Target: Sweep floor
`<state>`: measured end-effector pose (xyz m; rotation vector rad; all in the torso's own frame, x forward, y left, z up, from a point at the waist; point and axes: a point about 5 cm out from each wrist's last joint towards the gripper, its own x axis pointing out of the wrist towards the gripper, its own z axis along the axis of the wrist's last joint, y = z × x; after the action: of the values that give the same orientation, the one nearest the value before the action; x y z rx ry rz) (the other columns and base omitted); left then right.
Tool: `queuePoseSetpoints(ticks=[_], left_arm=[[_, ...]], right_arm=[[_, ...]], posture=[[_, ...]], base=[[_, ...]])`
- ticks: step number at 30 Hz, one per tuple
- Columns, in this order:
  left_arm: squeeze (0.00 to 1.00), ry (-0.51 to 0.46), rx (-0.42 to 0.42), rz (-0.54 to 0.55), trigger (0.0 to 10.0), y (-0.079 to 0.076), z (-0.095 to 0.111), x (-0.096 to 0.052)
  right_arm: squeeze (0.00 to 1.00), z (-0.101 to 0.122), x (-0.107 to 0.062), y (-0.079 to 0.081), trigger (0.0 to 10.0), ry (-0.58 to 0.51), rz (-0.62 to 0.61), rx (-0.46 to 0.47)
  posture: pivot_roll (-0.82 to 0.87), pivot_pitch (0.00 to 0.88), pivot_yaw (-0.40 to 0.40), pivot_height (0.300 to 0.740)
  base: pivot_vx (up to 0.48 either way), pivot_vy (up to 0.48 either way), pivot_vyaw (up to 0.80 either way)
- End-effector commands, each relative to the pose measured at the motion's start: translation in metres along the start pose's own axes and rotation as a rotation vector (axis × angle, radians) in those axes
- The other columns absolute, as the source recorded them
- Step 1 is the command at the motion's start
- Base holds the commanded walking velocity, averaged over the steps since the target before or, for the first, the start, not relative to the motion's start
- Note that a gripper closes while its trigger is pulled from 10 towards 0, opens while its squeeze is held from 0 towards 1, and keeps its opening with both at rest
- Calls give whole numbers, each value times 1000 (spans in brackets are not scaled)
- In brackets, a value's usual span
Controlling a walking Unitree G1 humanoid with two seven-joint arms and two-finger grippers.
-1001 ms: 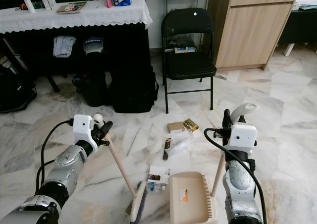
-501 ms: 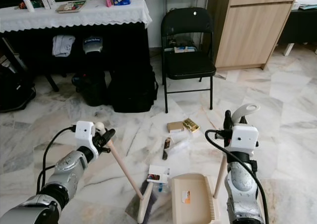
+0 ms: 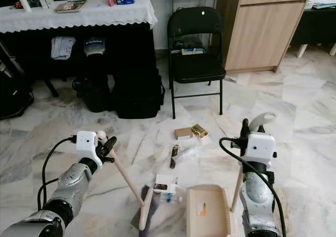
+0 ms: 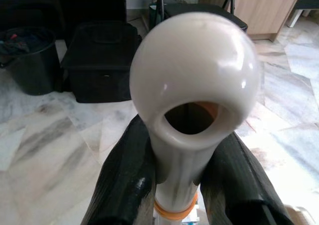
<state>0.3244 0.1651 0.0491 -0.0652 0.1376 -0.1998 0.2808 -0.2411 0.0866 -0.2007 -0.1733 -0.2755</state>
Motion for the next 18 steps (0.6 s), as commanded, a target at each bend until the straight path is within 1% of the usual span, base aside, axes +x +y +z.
queuePoseSetpoints(ticks=[1,8,13,18], left_arm=[[0,-4,20,4,10000,2,0,-1],[0,-23,19,13,10000,6,6,0],[0,-30,19,14,10000,7,8,2],[0,-43,11,26,10000,7,11,3]], right_arm=[[0,0,1,-6,10000,-11,-23,-5],[0,-19,-7,-9,10000,65,-45,-18],[0,-22,-9,-8,10000,75,-45,-16],[0,-21,-9,-7,10000,56,-44,-11]], posture=[[-19,0,46,740],[-13,0,48,740],[-15,0,48,740],[-17,0,49,740]], base=[[0,0,0],[0,0,0],[0,0,0],[0,0,0]])
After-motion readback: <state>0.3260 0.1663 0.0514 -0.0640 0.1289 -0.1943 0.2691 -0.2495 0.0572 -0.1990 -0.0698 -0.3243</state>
